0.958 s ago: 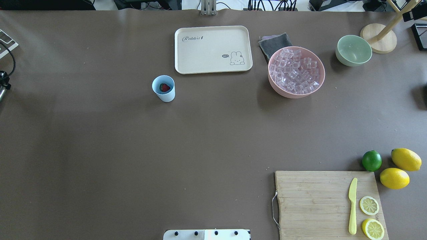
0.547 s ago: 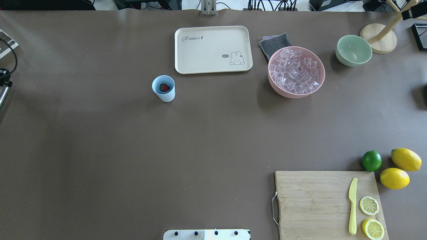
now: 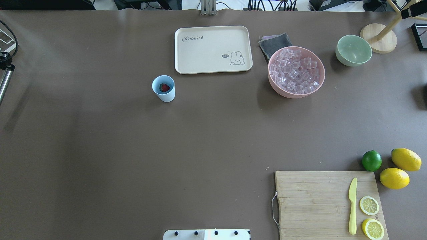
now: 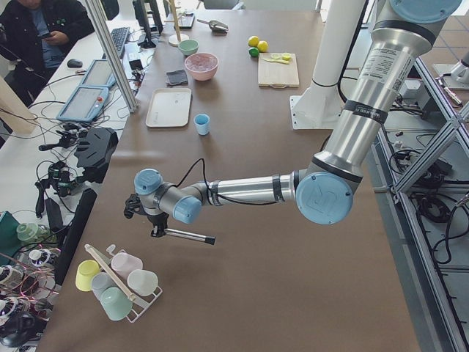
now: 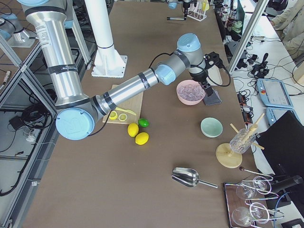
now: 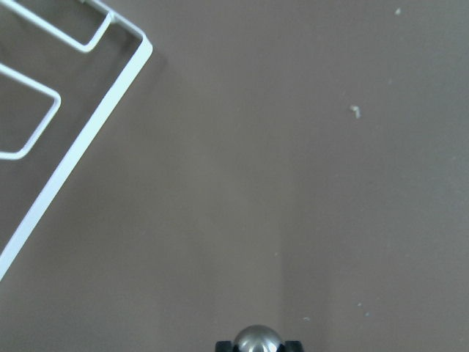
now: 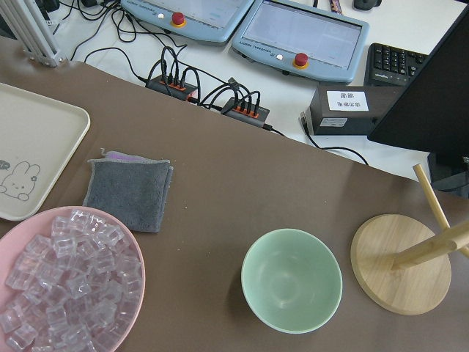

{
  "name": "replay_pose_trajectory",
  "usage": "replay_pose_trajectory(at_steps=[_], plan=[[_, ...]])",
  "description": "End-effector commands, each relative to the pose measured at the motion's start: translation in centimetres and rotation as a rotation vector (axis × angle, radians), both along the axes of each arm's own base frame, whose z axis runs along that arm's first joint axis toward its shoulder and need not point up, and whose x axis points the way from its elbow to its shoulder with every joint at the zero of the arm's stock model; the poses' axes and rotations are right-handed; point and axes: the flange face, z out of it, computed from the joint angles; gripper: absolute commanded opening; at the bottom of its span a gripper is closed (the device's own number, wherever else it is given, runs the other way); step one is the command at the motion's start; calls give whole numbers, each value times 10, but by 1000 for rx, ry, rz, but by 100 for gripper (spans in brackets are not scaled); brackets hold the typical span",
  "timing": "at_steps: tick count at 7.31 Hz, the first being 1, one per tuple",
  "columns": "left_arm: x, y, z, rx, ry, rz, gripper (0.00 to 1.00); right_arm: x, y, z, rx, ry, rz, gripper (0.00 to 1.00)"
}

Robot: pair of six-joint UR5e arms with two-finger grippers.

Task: Mash ice and strawberries in cup
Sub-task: 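Lift the metal pestle with the left gripper and carry it toward the cup, then lower the pestle into the light blue cup with the left gripper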

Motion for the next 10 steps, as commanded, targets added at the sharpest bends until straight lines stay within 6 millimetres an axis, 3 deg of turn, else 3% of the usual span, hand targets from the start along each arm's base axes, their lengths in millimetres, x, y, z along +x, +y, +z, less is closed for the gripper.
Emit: replay_pose_trajectory(at_steps=[1,2,3,4,6,8,10], plan=[[-6,-27,-81,125,32,-12,0,2,1,2,-4,2,7,99],[-5,-32,-126,212,52,-10,0,5,9,23,-37,6,13,99],[1,-52,-190,307,82,-10,0,6,9,27,-44,8,17,99],[-1,-44,-242,395,109,-19,0,8,10,32,-50,22,31,99],[-4,-43,-316,554,164,-39,0,9,18,54,-93,27,33,99],[5,-26,-356,638,349,-151,0,11,26,69,-142,19,54,99],[46,-13,-384,668,462,-142,0,15,28,75,-151,22,61,99]])
